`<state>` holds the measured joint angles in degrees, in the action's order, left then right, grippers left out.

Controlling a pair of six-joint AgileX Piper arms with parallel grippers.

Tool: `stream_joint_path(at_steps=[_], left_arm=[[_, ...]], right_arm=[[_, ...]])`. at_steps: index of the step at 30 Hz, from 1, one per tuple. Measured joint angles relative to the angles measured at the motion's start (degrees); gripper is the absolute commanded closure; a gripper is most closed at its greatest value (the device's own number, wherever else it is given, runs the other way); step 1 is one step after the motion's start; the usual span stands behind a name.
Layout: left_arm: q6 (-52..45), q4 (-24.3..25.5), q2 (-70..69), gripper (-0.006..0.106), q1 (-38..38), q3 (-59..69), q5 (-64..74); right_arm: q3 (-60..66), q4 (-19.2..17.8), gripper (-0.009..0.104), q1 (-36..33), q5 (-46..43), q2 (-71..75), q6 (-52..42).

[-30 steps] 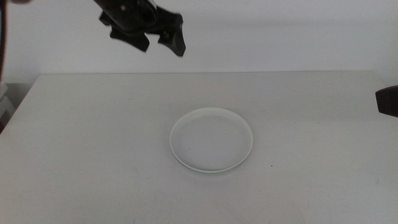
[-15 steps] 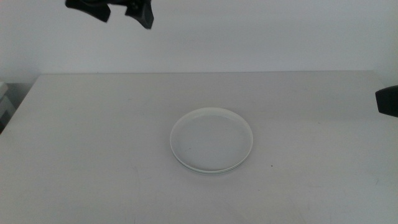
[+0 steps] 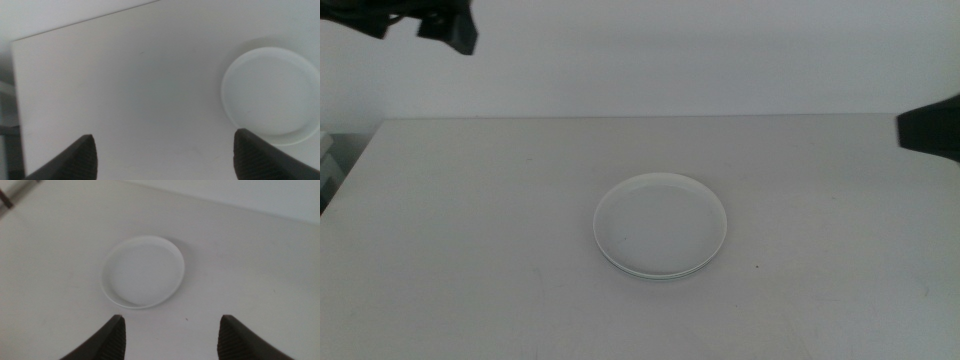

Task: Stack the three bowls on top of each other.

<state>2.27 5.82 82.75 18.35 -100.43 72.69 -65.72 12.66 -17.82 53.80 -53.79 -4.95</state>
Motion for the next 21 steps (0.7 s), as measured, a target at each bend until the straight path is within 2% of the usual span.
stream_joint_path(at_steps=[3,6,12,16,21], left_arm=[[0.2,0.7,-1.5,-0.004,-1.4,0.5,0.0],[1.1,0.0,-2.7,-0.004,-5.0,0.8,-0.1],[0.0,-1.4,-9.7,-0.004,-10.7,9.3,-2.9],[-0.9,-1.8,-17.8,-0.004,-10.8,19.8,-8.6],[-1.2,-4.1,-29.2,-0.004,-10.8,34.9,-20.9]], right_arm=[[-2.1,-2.0,0.048,0.0,-0.1,-4.7,1.8],[-6.1,-2.3,0.048,1.3,0.0,-9.0,1.9],[-11.5,-1.5,0.048,12.1,0.5,-11.9,-1.4],[-8.9,-0.8,0.048,17.2,0.8,-8.8,-4.7],[2.6,-0.5,0.048,17.6,-6.0,0.2,-7.7]])
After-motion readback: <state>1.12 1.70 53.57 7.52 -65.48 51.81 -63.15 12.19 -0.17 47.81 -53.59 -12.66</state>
